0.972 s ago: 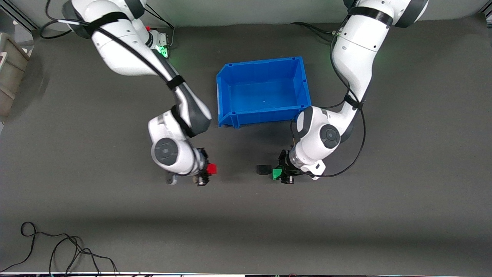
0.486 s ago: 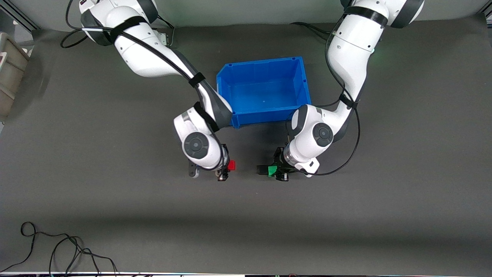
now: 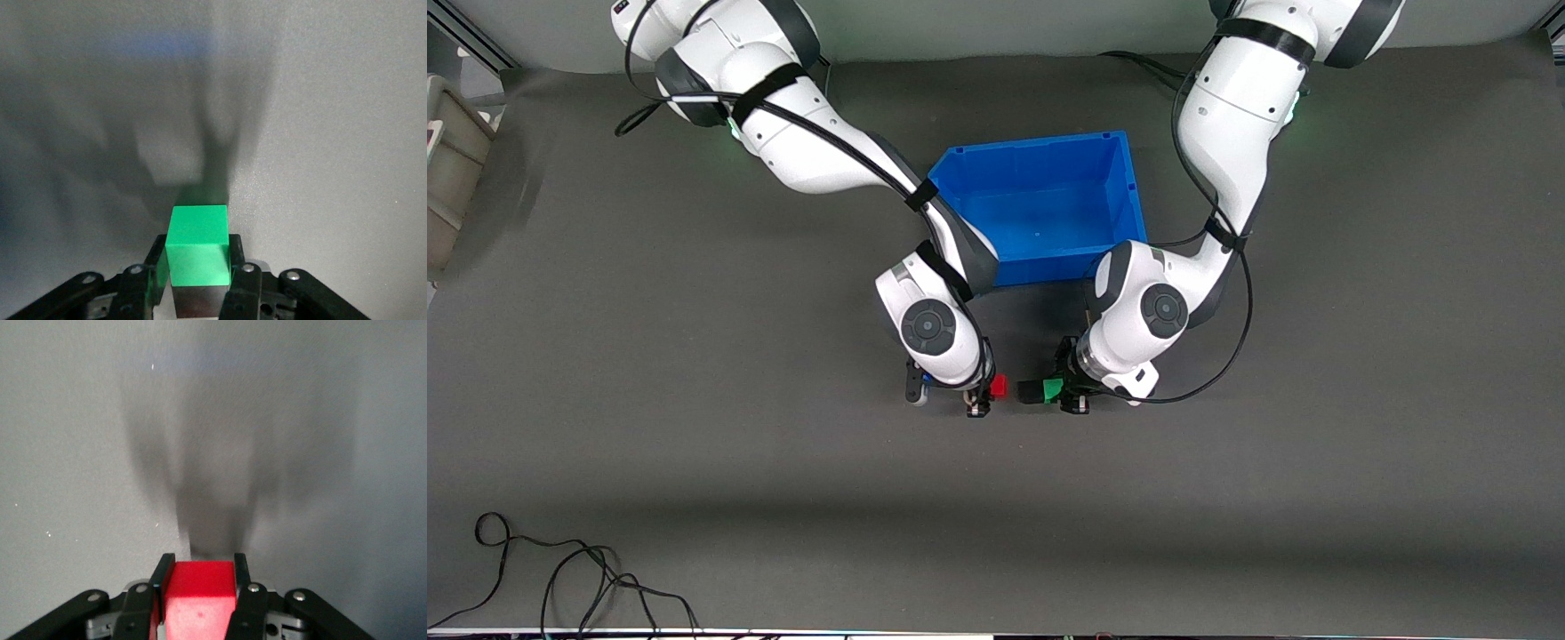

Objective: Attach green and red cubes to black cube
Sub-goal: 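Press the red and green cubes against the black cube, then open both grippers and lift them off the cubes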

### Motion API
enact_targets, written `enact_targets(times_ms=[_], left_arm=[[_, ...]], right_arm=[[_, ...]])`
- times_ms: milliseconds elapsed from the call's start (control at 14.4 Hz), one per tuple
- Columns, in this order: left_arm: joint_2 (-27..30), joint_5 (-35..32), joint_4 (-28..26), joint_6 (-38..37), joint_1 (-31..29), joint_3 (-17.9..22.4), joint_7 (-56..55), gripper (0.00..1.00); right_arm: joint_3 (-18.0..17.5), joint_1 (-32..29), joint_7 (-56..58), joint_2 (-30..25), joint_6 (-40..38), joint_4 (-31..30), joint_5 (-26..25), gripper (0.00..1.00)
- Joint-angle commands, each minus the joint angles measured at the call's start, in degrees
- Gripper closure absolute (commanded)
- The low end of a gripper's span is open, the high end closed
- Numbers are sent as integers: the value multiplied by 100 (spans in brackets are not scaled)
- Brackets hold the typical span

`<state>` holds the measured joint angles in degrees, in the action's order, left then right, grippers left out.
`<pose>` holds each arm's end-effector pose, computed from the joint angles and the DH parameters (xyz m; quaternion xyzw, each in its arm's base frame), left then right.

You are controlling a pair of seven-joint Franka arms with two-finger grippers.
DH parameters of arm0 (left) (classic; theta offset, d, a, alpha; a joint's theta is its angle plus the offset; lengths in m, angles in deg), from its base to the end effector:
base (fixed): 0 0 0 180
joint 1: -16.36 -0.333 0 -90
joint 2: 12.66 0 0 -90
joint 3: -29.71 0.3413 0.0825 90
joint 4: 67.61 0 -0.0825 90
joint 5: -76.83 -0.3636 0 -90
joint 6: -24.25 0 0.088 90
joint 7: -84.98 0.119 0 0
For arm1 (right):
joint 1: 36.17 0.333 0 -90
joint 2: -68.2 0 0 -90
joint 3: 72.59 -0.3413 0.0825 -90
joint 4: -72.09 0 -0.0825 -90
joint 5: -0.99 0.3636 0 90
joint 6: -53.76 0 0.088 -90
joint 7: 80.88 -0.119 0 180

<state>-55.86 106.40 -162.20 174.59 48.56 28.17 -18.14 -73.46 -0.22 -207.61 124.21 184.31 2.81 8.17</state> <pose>0.5962 -0.3842 0.2129 0.6683 0.7193 -0.1088 0.1553 0.6178 0.4633 0.2026 -0.6754 0.7339 0.0484 0.0532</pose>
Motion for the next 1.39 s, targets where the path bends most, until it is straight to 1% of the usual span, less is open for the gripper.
enact_targets(times_ms=[0, 208, 278, 347, 486, 694, 833, 903, 972, 1042, 1111, 1250, 1319], left_arm=[[-30, -30, 107, -66, 146, 110, -173, 76], [-39, -22, 124, 13, 260, 110, -164, 75], [-39, -30, 133, 13, 269, 110, -164, 71], [-39, -30, 133, 13, 261, 110, -156, 63], [-39, -39, 133, 13, 260, 110, -94, 0], [22, -100, 133, -74, 199, 171, -77, 0], [101, -258, 107, -136, -28, 276, 37, 0], [188, -302, 98, -258, -212, 277, 116, 0], [242, -320, 116, -520, -406, 277, 239, 0], [320, -320, 116, -732, -599, 277, 431, 0], [408, -320, 116, -943, -792, 277, 633, 0], [610, -320, 116, -1452, -1301, 277, 1081, 0], [733, -320, 116, -1768, -1548, 277, 1440, 0]], right_arm=[[69, 122, -298, 270, 277, 292, 73, 100], [69, 167, -326, 411, 313, 467, 73, 100], [69, 175, -326, 420, 313, 485, 73, 100], [69, 175, -308, 420, 313, 494, 73, 100], [69, 228, -282, 420, 304, 486, 38, 100], [69, 237, -212, 420, 304, 477, 29, 100], [69, 237, -37, 402, 234, 477, 3, 100], [69, 228, 269, 385, 112, 477, 3, 89], [69, 228, 446, 367, 6, 485, -6, 70], [69, 228, 483, 350, -3, 485, -15, 20], [78, 228, 544, 324, -3, 494, -15, 5], [78, 202, 685, 262, -21, 512, -6, 1], [69, 158, 694, 210, -47, 521, 2, 0]])
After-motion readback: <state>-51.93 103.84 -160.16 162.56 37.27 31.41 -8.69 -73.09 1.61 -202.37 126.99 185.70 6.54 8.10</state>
